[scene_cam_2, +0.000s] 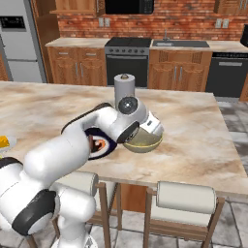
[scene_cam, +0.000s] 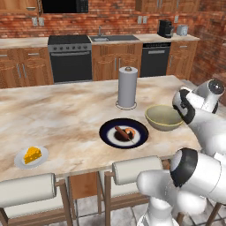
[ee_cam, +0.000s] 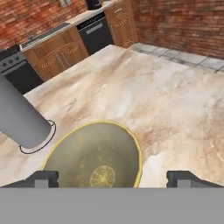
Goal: Take the smaller bowl and place it next to the appetizer plate on the dining counter , and place the larger bowl next to the plate with cooked food.
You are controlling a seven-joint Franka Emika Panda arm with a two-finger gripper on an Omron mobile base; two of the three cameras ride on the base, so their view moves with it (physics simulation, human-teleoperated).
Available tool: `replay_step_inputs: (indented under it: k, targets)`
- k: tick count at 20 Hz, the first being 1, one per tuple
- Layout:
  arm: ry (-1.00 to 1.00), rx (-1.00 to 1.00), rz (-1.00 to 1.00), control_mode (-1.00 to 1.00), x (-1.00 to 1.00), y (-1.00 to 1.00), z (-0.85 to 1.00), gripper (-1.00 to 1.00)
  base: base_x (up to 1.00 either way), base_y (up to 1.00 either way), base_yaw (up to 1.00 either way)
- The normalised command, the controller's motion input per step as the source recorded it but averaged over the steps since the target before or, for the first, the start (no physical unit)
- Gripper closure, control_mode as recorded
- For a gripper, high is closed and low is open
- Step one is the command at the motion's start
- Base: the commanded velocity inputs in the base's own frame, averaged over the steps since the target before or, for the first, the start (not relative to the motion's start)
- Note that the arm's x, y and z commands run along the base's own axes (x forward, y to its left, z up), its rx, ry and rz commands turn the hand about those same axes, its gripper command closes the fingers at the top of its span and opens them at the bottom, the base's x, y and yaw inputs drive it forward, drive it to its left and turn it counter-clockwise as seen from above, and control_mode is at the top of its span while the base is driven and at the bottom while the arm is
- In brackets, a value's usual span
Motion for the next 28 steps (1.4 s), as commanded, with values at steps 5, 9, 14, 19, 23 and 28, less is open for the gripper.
replay_step_inputs:
  k: [5,9,14,19,23,28]
  targets:
    - [-0.11,-0.23,0.11,-1.0,-0.93,0.47,1.0,-1.0,0.0,0.0,0.0]
    - [0.03,-0.14,0.14,-1.0,-0.94,0.5,0.84,-1.0,0.0,0.0,0.0]
    - [0.02,-0.11,0.18,-1.0,-0.87,0.63,0.87,-1.0,0.0,0.0,0.0]
    - [0.06,-0.02,0.21,-1.0,-0.81,0.61,0.86,-1.0,0.0,0.0,0.0]
    - [0.08,0.0,0.22,-1.0,-0.51,0.72,0.27,-1.0,0.0,0.0,0.0]
    - [0.26,-0.02,0.15,-1.0,-0.14,0.7,0.0,-1.0,0.0,0.0,0.0]
